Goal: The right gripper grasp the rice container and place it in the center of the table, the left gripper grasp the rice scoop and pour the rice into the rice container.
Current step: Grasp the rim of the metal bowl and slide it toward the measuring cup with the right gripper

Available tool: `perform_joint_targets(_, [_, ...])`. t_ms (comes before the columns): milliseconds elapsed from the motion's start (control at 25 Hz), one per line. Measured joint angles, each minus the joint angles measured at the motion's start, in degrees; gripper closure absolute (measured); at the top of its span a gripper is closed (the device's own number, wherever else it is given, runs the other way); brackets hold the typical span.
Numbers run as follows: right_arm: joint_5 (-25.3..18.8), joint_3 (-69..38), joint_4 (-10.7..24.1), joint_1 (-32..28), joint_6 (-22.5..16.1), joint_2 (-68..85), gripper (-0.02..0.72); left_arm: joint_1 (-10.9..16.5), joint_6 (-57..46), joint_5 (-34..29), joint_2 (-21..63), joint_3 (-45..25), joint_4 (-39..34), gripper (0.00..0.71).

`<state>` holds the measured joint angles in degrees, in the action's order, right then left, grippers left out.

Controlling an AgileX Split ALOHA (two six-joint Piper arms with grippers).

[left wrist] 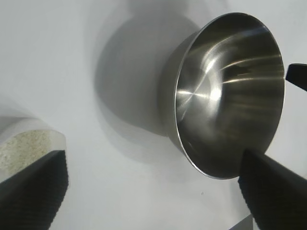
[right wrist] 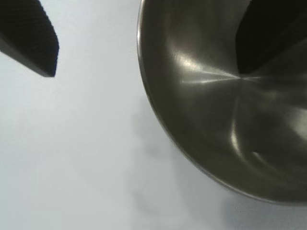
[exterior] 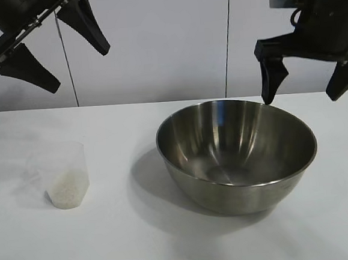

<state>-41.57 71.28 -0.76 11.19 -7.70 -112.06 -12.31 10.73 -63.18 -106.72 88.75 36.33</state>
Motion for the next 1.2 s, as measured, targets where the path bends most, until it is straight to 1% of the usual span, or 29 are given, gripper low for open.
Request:
perform_joint_targets(40, [0.5,0.0,-0.6,0.0,0.0,-0.7,0.057,0.0,0.0,0.0,0.0,0.0,0.0,0.016])
perform_joint_targets(80, [0.9,-0.1,-1.3,0.0,0.0,-1.1,0.099,0.0,0.0,0.0,0.0,0.0,0.0,0.016])
perform_joint_targets(240, [1.3,-0.1,-3.4,0.0,0.0,-1.8,0.276,0.0,0.0,0.0,0.0,0.0,0.0,0.016])
perform_joint_targets(400, [1.6,-0.1,-4.4,0.0,0.0,-1.8,0.449,0.0,0.0,0.0,0.0,0.0,0.0,0.016])
perform_joint_targets(480, [1.6,-0.1,-4.4,0.0,0.0,-1.8,0.518,0.0,0.0,0.0,0.0,0.0,0.0,0.016])
perform_joint_targets(560, [1.4,-0.1,-4.6,0.0,0.0,-1.8,0.603,0.0,0.0,0.0,0.0,0.0,0.0,0.016])
perform_joint_targets(640, [1.2,-0.1,-6.0,0.0,0.1,-1.5,0.652,0.0,0.0,0.0,0.0,0.0,0.0,0.016])
perform_joint_targets(760, [1.5,-0.1,-7.7,0.0,0.9,-1.5,0.677,0.0,0.0,0.0,0.0,0.0,0.0,0.016])
perform_joint_targets(1040, [0.7,-0.1,-12.4,0.0,5.4,-1.6,0.694,0.0,0.0,0.0,0.0,0.0,0.0,0.016])
perform_joint_targets(1200, [0.4,-0.1,-15.9,0.0,8.5,-1.5,0.694,0.0,0.1,0.0,0.0,0.0,0.0,0.016])
